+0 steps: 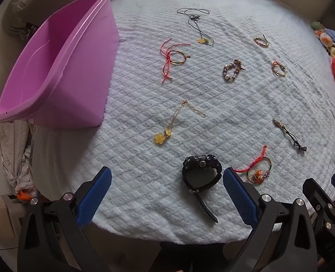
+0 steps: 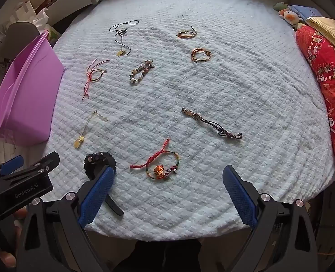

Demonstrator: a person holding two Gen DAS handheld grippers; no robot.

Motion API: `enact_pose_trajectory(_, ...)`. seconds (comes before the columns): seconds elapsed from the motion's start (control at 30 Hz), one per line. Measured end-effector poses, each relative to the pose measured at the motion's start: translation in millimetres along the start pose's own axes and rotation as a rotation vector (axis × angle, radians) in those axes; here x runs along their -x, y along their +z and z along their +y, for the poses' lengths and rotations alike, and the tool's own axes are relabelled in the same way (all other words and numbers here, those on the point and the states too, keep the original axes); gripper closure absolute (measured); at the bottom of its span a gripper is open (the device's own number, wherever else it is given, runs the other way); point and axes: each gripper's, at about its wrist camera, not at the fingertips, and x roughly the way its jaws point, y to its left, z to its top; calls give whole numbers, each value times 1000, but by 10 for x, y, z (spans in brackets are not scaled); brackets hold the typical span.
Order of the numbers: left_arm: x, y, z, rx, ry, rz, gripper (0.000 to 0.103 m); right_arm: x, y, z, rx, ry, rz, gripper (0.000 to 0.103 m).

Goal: Organize jewelry

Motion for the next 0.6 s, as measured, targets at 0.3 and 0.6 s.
enact_pose_trajectory(0.3, -6, 56, -14, 1, -23, 2, 6, 30, 20, -10, -5, 9, -7, 10)
enact_pose_trajectory(0.6, 5, -7, 14, 3, 1, 0, 6, 24, 4, -5, -5, 7, -11, 10)
